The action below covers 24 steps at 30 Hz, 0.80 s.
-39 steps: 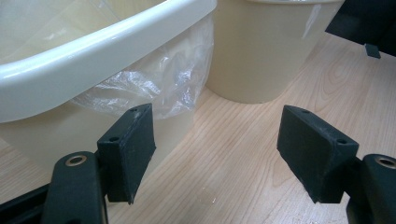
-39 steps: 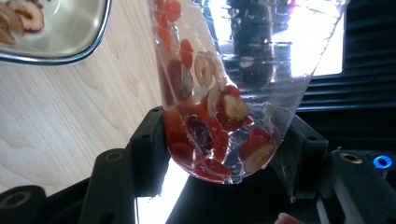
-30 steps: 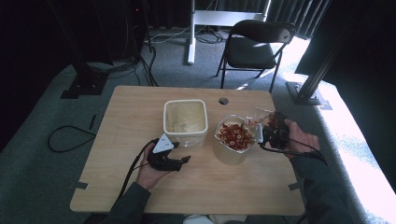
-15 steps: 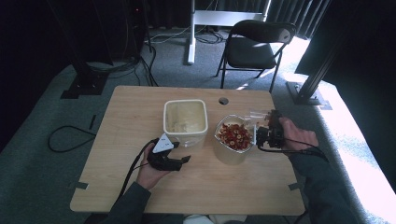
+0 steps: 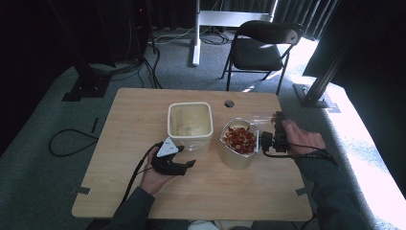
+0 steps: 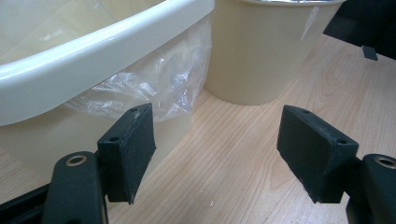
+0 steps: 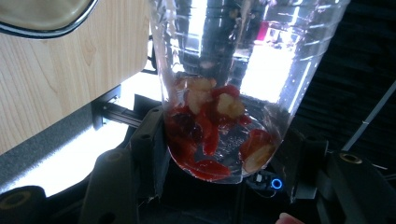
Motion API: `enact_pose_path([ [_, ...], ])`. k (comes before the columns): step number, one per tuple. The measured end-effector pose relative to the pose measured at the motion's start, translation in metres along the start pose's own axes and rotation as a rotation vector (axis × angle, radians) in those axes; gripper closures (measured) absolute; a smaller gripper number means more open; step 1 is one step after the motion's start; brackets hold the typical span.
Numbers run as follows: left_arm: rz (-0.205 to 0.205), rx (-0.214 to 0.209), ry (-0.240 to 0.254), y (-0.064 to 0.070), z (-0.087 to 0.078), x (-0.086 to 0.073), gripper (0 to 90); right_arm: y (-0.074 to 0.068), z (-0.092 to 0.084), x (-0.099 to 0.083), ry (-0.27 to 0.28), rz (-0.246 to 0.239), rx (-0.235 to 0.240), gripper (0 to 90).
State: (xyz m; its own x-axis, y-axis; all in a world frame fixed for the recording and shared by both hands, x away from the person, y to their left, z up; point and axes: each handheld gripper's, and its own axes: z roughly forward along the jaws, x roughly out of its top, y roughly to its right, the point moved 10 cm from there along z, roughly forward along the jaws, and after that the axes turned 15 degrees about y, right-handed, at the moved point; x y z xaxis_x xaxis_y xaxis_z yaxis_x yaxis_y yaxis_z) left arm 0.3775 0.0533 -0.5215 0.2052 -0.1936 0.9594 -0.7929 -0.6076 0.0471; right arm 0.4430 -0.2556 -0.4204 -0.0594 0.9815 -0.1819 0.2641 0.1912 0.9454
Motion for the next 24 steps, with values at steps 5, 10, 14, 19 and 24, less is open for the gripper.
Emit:
enact_pose_path([
  [5, -0.001, 0.001, 0.001, -0.0002, -0.0003, 0.0002, 28.3, 0.0018, 0.0002, 0.0004, -0.007, -0.033, -0.005, 43.1],
  [10, -0.001, 0.001, 0.003, -0.0001, -0.0004, 0.0006, 28.3, 0.0038, -0.0009, 0.0008, -0.012, -0.059, -0.010, 43.1],
  [14, -0.001, 0.001, 0.003, 0.0001, -0.0002, 0.0006, 28.3, 0.0051, -0.0016, 0.0010, -0.014, -0.067, -0.012, 43.2],
  [19, -0.001, 0.000, 0.004, 0.0000, -0.0004, 0.0009, 28.3, 0.0049, -0.0012, 0.0020, -0.018, -0.082, -0.010, 43.2],
  [24, -0.001, -0.001, 0.005, 0.0000, -0.0005, 0.0010, 28.3, 0.0055, 0.0010, 0.0010, -0.025, -0.087, -0.007, 43.3],
])
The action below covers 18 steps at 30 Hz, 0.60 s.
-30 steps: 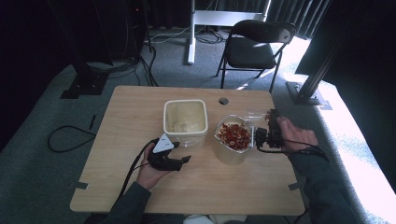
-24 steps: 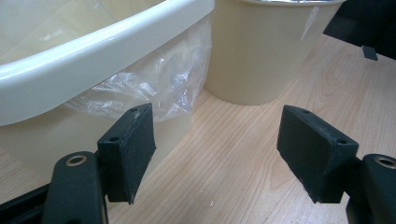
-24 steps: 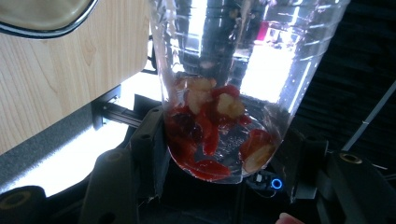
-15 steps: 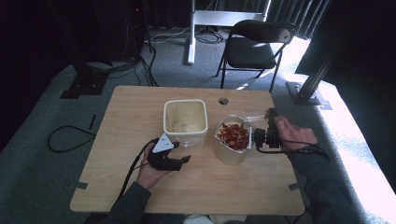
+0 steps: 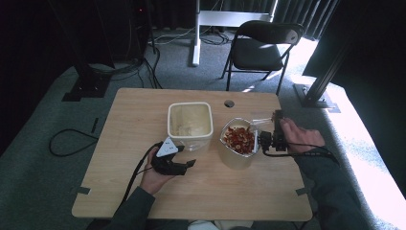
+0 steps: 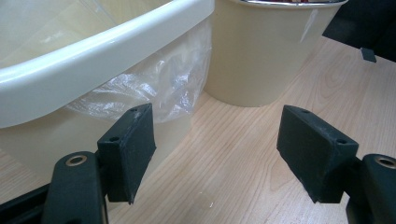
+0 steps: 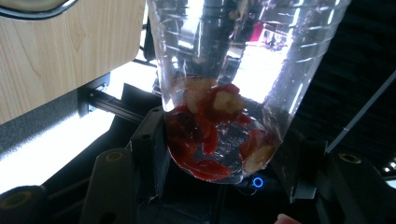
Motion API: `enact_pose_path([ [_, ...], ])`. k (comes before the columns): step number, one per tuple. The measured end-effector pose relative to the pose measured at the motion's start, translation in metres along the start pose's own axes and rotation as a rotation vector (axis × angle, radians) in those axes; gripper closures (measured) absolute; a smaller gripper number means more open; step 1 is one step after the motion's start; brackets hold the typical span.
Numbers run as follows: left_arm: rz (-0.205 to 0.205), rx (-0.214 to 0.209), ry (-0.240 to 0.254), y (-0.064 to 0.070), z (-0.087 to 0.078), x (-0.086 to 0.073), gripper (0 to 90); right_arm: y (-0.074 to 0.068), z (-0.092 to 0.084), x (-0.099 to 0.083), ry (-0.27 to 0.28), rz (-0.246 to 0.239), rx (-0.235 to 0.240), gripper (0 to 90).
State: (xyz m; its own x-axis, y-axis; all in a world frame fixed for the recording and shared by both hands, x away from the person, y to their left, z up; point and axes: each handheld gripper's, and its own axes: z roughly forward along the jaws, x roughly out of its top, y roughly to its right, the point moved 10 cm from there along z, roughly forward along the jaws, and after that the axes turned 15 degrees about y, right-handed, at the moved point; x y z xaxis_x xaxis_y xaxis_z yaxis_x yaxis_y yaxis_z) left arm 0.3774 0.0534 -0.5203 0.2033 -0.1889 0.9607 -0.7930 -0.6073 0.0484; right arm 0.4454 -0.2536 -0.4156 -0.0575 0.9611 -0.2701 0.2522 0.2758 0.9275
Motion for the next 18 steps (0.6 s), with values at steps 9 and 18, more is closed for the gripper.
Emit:
enact_pose_path([
  [9, -0.003, 0.001, 0.002, -0.0003, 0.0000, 0.0003, 28.3, -0.0001, 0.0002, 0.0001, 0.001, 0.008, 0.003, 43.5],
  [18, -0.006, -0.004, -0.001, 0.0009, 0.0015, -0.0007, 28.3, 0.0050, -0.0013, -0.0028, -0.004, 0.015, -0.011, 43.7],
])
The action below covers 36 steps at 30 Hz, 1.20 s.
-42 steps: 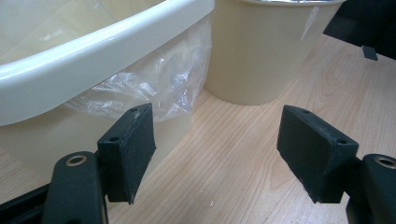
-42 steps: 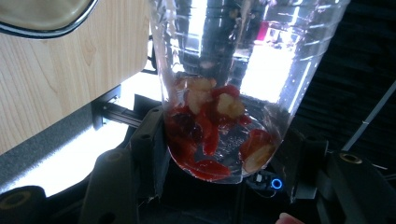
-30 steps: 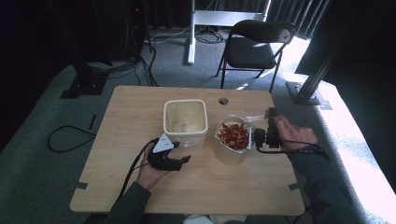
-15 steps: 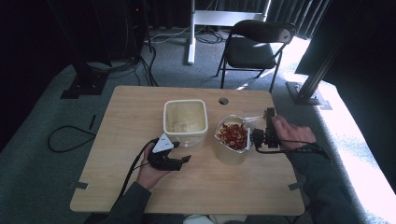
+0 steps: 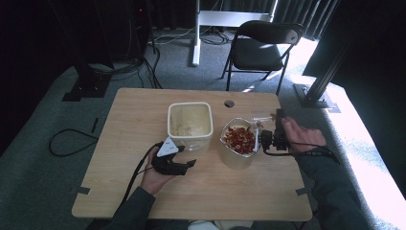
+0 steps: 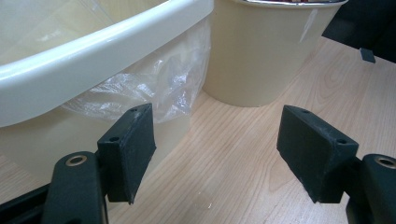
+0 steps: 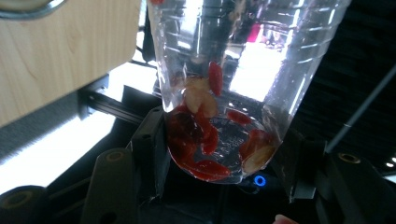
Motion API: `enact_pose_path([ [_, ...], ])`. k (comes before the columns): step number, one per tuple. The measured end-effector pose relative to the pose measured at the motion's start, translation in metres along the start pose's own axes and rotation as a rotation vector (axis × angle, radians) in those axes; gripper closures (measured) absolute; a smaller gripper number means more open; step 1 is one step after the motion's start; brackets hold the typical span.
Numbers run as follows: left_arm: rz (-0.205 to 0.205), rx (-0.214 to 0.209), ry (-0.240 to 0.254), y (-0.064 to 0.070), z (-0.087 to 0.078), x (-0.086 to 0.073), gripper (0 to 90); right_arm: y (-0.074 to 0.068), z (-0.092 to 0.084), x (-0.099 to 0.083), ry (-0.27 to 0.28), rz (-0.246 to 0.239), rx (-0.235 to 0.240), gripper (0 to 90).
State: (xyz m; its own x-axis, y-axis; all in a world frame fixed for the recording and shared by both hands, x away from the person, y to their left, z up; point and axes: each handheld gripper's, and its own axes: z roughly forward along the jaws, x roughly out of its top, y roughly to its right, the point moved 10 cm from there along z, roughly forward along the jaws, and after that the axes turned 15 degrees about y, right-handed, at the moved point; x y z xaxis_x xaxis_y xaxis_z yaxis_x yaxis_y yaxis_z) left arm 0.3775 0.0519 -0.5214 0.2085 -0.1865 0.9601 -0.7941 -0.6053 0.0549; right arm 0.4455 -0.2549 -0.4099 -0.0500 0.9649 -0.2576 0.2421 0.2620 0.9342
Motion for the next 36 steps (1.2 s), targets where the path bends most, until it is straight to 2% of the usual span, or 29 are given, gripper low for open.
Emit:
enact_pose_path([
  [2, 0.001, -0.002, 0.000, 0.000, 0.000, 0.000, 28.3, -0.001, 0.000, 0.001, 0.006, 0.008, 0.005, 43.7],
  [4, 0.000, -0.001, 0.000, 0.000, 0.000, 0.000, 28.3, -0.003, -0.001, 0.002, 0.006, -0.007, 0.011, 43.7],
  [6, 0.000, -0.001, 0.000, 0.000, 0.000, 0.000, 28.3, -0.003, 0.000, 0.002, 0.007, 0.012, 0.007, 43.7],
  [8, -0.001, -0.001, 0.001, 0.000, 0.000, 0.000, 28.3, -0.005, -0.002, 0.005, 0.011, -0.023, 0.010, 43.7],
  [10, -0.003, -0.001, 0.002, 0.000, 0.000, 0.000, 28.3, -0.002, -0.002, 0.004, 0.005, 0.002, 0.002, 43.8],
  [11, -0.003, -0.001, 0.001, 0.000, 0.000, 0.000, 28.3, -0.003, -0.002, 0.005, 0.012, 0.000, 0.012, 43.8],
  [12, -0.003, -0.001, 0.001, 0.000, 0.000, 0.000, 28.3, -0.005, -0.001, 0.007, 0.021, -0.029, 0.019, 43.8],
  [13, -0.001, -0.001, 0.002, 0.000, 0.000, 0.000, 28.3, -0.004, -0.001, 0.006, 0.012, -0.028, 0.009, 43.8],
  [14, -0.002, -0.003, 0.002, 0.000, 0.000, 0.000, 28.3, -0.002, 0.000, 0.005, 0.010, 0.005, 0.006, 43.8],
  [15, -0.001, -0.003, 0.001, 0.000, 0.000, 0.000, 28.3, -0.005, 0.000, 0.006, 0.017, 0.005, 0.017, 43.8],
  [16, -0.001, -0.001, 0.000, 0.000, 0.000, 0.000, 28.3, -0.008, -0.001, 0.008, 0.025, -0.028, 0.025, 43.8],
  [17, 0.000, -0.001, -0.001, 0.000, 0.000, 0.000, 28.3, -0.008, -0.001, 0.008, 0.016, -0.036, 0.016, 43.8],
  [18, -0.001, -0.002, 0.000, 0.000, 0.000, 0.000, 28.3, -0.005, 0.000, 0.006, 0.010, -0.003, 0.005, 43.8],
  [19, -0.002, -0.002, 0.001, 0.000, 0.000, 0.000, 28.3, -0.005, 0.000, 0.007, 0.021, 0.017, 0.016, 43.8],
  [20, -0.002, 0.000, 0.001, 0.000, 0.000, 0.000, 28.3, -0.007, -0.003, 0.011, 0.043, 0.004, 0.027, 43.8],
  [21, -0.004, 0.001, 0.002, 0.000, 0.001, 0.000, 28.3, -0.007, -0.004, 0.013, 0.042, -0.021, 0.017, 43.9],
  [24, -0.002, 0.001, 0.001, 0.000, 0.000, 0.000, 28.3, -0.002, -0.002, 0.009, 0.033, 0.028, 0.002, 43.8],
  [27, -0.002, 0.001, 0.001, -0.001, 0.000, 0.000, 28.3, -0.006, -0.003, 0.011, 0.041, 0.013, 0.012, 43.8],
  [29, -0.002, 0.002, 0.001, -0.001, 0.000, 0.000, 28.3, -0.010, -0.001, 0.009, 0.025, 0.001, 0.026, 43.8],
  [31, -0.001, 0.000, 0.001, 0.000, 0.000, 0.000, 28.3, -0.008, -0.002, 0.008, 0.034, 0.034, 0.021, 43.8],
  [33, -0.003, 0.001, 0.000, -0.001, 0.001, 0.000, 28.3, -0.011, -0.003, 0.009, 0.038, 0.020, 0.038, 43.8],
  [34, -0.003, 0.002, 0.000, -0.001, 0.001, 0.000, 28.3, -0.010, -0.002, 0.009, 0.029, 0.012, 0.030, 43.8],
  [35, -0.003, 0.001, 0.002, -0.001, 0.001, 0.000, 28.3, -0.009, -0.001, 0.009, 0.033, 0.025, 0.025, 43.8],
  [36, -0.004, 0.000, 0.002, 0.000, 0.001, 0.000, 28.3, -0.012, -0.001, 0.010, 0.039, 0.021, 0.046, 43.8],
])
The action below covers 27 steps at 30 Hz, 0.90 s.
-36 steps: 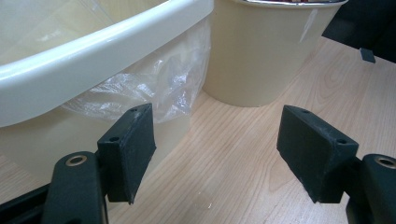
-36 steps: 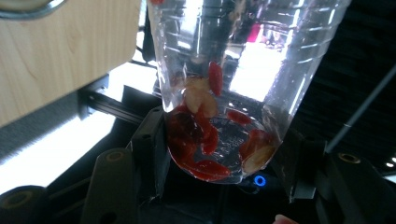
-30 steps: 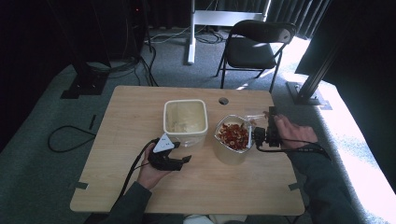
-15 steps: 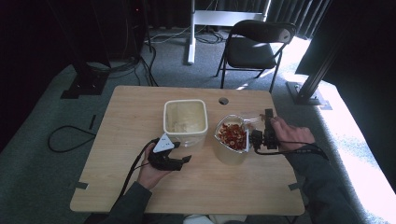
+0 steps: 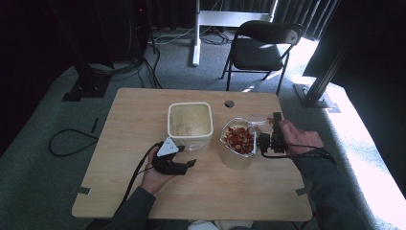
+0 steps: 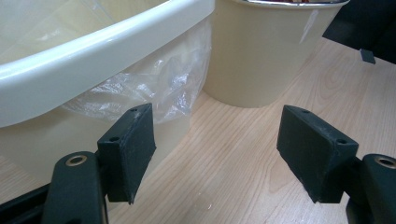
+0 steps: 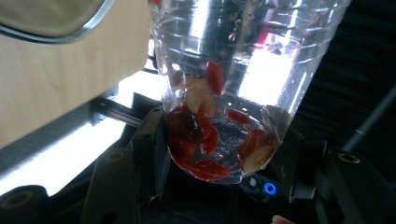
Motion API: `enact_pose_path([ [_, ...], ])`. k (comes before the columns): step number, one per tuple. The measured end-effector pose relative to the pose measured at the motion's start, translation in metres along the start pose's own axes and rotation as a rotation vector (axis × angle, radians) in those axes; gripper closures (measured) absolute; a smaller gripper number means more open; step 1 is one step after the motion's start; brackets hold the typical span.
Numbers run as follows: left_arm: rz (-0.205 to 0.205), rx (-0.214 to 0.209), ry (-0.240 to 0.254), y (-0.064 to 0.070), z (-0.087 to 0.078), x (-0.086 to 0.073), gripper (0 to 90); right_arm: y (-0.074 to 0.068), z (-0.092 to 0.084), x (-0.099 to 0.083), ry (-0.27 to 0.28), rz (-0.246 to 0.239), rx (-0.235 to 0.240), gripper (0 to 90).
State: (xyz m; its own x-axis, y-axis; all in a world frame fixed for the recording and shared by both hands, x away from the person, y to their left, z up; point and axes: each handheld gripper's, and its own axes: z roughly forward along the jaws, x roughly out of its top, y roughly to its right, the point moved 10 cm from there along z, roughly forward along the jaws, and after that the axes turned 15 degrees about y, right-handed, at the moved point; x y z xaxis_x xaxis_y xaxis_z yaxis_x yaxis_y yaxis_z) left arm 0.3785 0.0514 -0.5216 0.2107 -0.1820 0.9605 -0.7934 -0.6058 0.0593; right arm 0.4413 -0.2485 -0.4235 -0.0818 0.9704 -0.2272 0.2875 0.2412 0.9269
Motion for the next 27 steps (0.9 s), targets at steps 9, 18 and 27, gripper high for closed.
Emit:
enact_pose_path([
  [9, 0.001, -0.001, -0.001, 0.000, 0.000, 0.000, 28.4, -0.003, 0.002, 0.009, 0.015, -0.021, 0.009, 43.8],
  [18, 0.003, -0.001, -0.001, 0.001, 0.000, 0.000, 28.3, 0.000, 0.003, 0.008, 0.015, 0.000, -0.004, 43.8],
  [27, -0.002, 0.001, -0.002, -0.001, 0.001, -0.001, 28.3, -0.002, 0.004, 0.002, 0.056, 0.168, 0.009, 43.6],
])
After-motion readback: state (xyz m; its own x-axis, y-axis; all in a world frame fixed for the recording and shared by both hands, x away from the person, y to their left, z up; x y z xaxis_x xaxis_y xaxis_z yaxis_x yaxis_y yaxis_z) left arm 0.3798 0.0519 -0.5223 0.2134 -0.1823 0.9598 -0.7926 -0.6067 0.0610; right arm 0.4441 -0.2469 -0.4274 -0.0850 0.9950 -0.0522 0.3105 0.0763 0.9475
